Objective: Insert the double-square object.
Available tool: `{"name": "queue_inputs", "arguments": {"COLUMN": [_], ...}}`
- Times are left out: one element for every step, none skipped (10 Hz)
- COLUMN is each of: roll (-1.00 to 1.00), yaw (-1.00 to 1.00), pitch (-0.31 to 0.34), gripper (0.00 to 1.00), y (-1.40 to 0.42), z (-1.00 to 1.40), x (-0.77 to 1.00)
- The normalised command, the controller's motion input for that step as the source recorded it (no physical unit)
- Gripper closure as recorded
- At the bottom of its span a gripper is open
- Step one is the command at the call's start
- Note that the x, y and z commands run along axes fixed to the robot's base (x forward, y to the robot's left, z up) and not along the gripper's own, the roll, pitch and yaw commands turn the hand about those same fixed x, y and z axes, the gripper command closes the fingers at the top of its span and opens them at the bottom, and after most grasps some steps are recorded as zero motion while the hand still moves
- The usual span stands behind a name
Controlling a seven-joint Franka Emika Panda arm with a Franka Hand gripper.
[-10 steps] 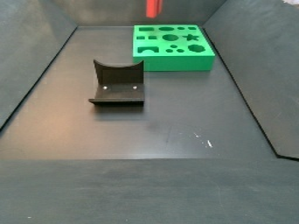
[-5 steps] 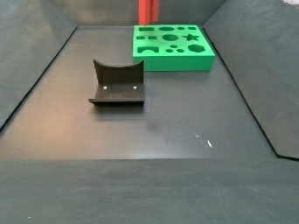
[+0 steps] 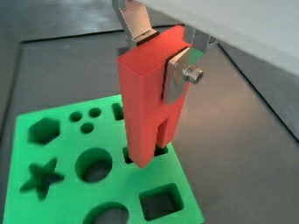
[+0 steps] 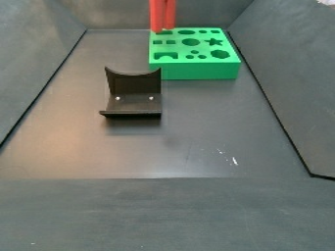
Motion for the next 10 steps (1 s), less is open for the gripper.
{"name": "queue_inputs", "arguments": {"roll": [0.06,0.06,0.04,0.02,0.02,0.02,0.08,0.03,0.01,0.00], "yaw": [-0.91,-0.94,-1.00,-1.00,-1.00,-1.00,-0.88,0.00,0.00,0.11], "pitch": [0.000,0.000,0.000,0.000,0.000,0.000,0.017,-0.016,0.000,-0.050], "gripper": [1.00,1.00,1.00,1.00,1.00,1.00,1.00,1.00,1.00,1.00], "y": [0.11,0.08,0.01,0.00,0.00,0.00,0.08,0.01,0.03,0.03], "z": [-0.24,-0.25,-0.25,-0.25,-0.25,-0.24,-0.09,0.00,-0.07,-0.27], "x": [0.17,0.11,0.02,0.00,0.00,0.00,0.03,-0.14,0.00,-0.15]}}
